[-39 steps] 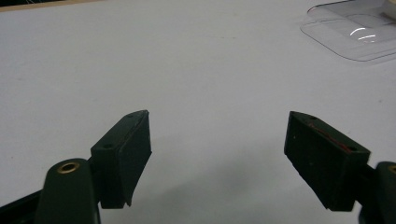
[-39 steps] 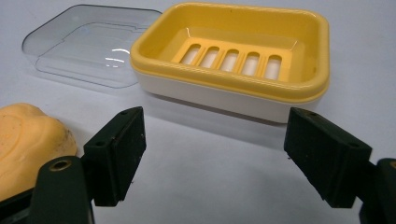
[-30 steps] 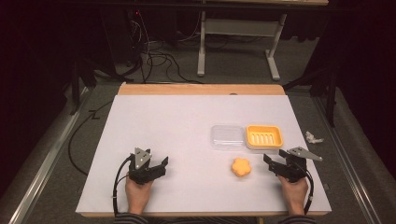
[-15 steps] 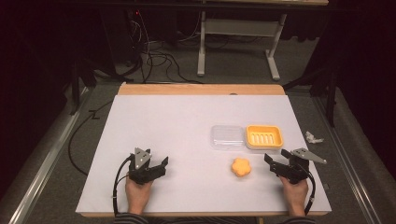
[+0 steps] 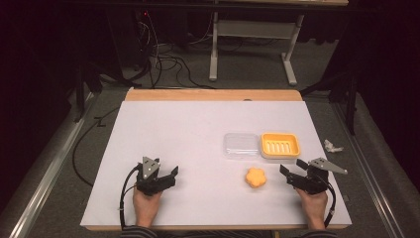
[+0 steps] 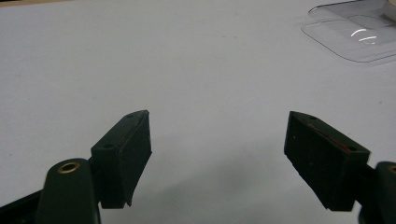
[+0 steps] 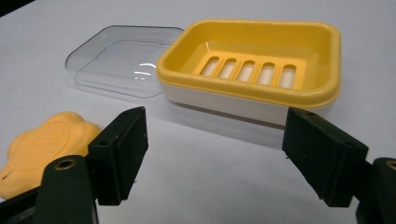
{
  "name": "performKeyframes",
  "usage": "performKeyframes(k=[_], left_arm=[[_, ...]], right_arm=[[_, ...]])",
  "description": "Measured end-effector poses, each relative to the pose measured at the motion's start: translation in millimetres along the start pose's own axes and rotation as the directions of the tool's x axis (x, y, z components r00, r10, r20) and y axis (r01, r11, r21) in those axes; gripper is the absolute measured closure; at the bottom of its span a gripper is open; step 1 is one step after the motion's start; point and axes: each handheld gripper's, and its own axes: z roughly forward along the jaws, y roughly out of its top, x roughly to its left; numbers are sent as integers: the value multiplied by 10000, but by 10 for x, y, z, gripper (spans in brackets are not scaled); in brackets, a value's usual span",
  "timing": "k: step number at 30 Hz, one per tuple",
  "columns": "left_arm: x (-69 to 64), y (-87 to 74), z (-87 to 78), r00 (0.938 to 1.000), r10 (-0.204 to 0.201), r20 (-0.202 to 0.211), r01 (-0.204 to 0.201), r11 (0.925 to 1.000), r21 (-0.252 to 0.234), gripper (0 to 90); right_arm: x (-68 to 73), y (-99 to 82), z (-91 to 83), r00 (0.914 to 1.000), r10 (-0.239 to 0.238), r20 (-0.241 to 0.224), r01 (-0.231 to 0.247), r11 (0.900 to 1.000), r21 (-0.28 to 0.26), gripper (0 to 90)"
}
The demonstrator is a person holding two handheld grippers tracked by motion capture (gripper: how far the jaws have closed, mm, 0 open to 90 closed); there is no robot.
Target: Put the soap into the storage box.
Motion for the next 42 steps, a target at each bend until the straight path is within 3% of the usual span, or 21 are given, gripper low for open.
performKeyframes(k=[5,9,16,34,40,42], left_arm=[[0,0,-1,10000,-1,16,1,10000,12,236],[0,0,-1,10000,2,4,-2,10000,0,236],[-1,-1,3,10000,13,-45,-13,10000,-10,236],[-4,-4,3,10000,47,-73,-47,10000,-22,236],[-9,-4,7,9999,-13,-102,12,10000,-89,236],[-9,-4,5,10000,-6,-97,5,10000,-100,236]], right_arm=[[70,0,-4,9994,-318,-162,321,9992,218,237],[126,-8,-33,9995,-294,-98,298,9984,481,259],[267,-10,-196,9987,-488,-110,490,9987,117,284],[456,-123,-324,9951,-931,-333,952,9932,671,300],[539,-103,-313,9913,-1178,-578,1227,9884,891,291],[607,-94,-299,9865,-1486,-684,1558,9811,1146,287]])
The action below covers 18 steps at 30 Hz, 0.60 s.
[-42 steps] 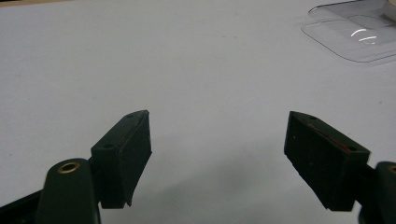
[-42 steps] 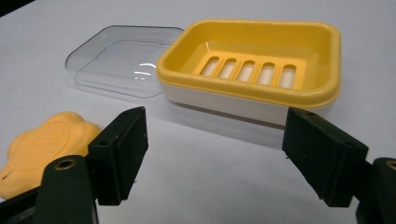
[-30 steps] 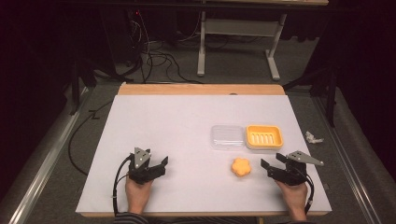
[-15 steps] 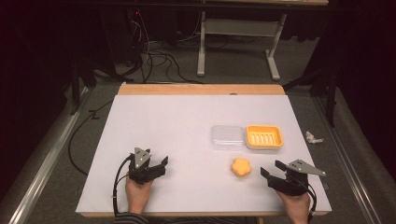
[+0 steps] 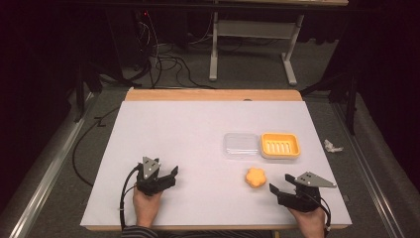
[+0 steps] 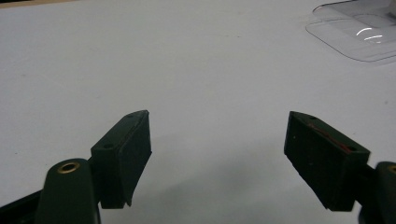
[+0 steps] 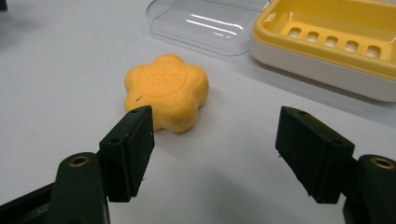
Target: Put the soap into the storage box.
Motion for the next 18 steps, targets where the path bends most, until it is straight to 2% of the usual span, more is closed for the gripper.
performKeyframes(k=[1,2,5,9,10,11,18], left_arm=[[0,0,1,10000,-7,-4,7,10000,14,236],[0,0,1,10000,-7,-4,7,10000,14,236],[0,0,1,10000,-9,-11,9,10000,-4,236],[0,-5,-8,9998,176,20,-177,9998,29,233],[0,-5,-8,9998,176,20,-177,9998,29,234],[1,-5,-7,9999,161,12,-161,9999,36,234],[0,-3,-3,10000,98,-5,-98,9999,44,234]], right_arm=[[33,14,8,9997,-216,-65,217,9996,160,286],[33,14,8,9997,-216,-65,217,9996,160,286],[124,77,78,9967,-632,-503,659,9964,533,286],[175,129,142,9958,-661,-633,703,9954,653,283],[175,129,142,9958,-661,-633,703,9954,653,283],[178,149,168,9940,-872,-658,916,9936,668,272],[189,187,245,9933,-926,-697,990,9906,947,245]])
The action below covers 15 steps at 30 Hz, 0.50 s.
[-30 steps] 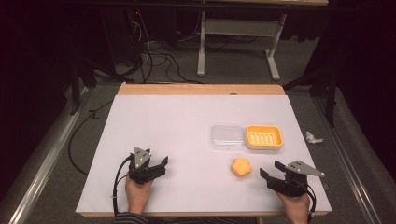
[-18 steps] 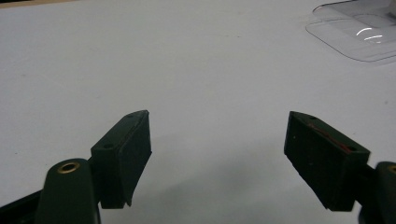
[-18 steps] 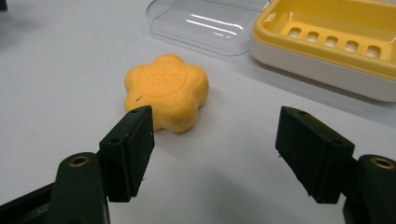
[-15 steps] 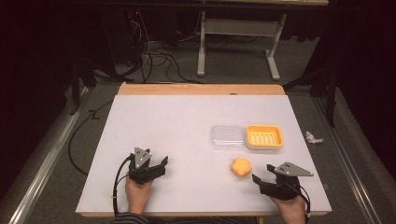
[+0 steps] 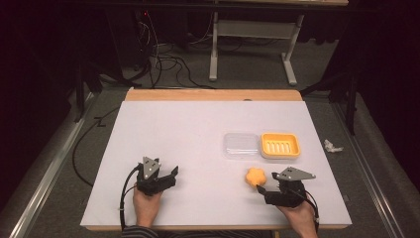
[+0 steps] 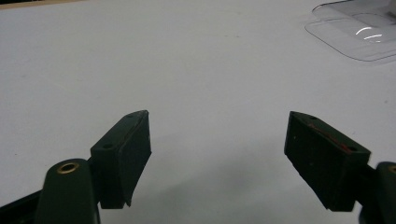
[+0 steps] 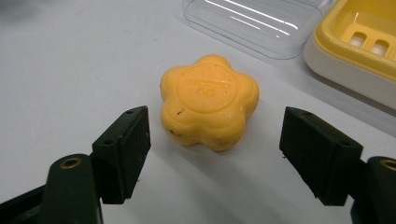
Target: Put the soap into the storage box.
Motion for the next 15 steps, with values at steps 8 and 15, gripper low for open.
performKeyframes(k=[8,15], left_arm=[[1,3,-2,10000,-44,28,44,10000,-2,234],[0,3,3,9999,-102,30,102,9999,-7,234]], right_arm=[[41,77,139,9998,-184,28,182,9977,654,201],[56,146,241,9992,-376,96,365,9951,924,177]])
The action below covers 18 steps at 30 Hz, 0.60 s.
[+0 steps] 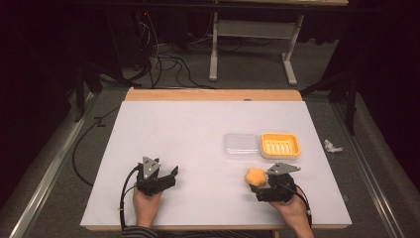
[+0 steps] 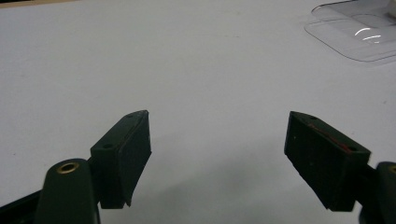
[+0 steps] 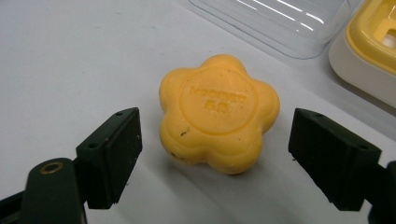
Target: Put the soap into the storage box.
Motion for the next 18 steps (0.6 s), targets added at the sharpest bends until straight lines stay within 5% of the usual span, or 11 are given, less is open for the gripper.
performKeyframes(k=[18], left_arm=[[1,-1,-15,9999,86,106,-86,10000,-32,231]], right_arm=[[9,85,185,9993,-211,303,199,9989,416,221]])
